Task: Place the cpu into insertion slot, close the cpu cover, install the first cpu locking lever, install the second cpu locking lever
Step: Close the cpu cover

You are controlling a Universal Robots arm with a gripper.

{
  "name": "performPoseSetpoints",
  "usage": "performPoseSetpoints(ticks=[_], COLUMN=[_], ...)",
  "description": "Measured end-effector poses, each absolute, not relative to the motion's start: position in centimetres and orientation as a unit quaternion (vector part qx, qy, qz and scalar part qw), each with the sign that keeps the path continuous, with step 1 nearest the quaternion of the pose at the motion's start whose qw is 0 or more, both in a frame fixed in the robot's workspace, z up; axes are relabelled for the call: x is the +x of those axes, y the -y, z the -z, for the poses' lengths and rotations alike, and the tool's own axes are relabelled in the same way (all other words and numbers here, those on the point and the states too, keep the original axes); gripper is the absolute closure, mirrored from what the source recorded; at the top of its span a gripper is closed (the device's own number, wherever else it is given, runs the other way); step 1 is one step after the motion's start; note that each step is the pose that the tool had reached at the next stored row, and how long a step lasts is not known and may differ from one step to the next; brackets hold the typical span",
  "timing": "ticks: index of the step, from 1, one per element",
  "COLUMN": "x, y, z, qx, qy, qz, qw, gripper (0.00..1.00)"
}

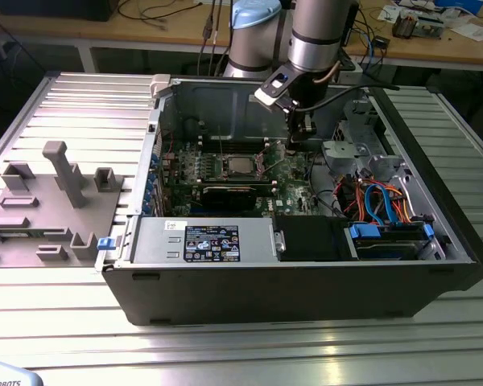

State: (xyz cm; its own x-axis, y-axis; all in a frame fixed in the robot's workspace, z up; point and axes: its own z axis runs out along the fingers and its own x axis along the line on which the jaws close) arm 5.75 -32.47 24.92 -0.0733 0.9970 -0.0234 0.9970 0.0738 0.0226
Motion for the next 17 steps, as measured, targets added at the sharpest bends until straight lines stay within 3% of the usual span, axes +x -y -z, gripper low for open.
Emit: performPoseSetpoints(ticks=[17], x=[4.4], y=[32.5], z=[-25.2], qx=[0.681], qy=[-0.732], qz=[-0.005], qw=[0.021], gripper=[0.89])
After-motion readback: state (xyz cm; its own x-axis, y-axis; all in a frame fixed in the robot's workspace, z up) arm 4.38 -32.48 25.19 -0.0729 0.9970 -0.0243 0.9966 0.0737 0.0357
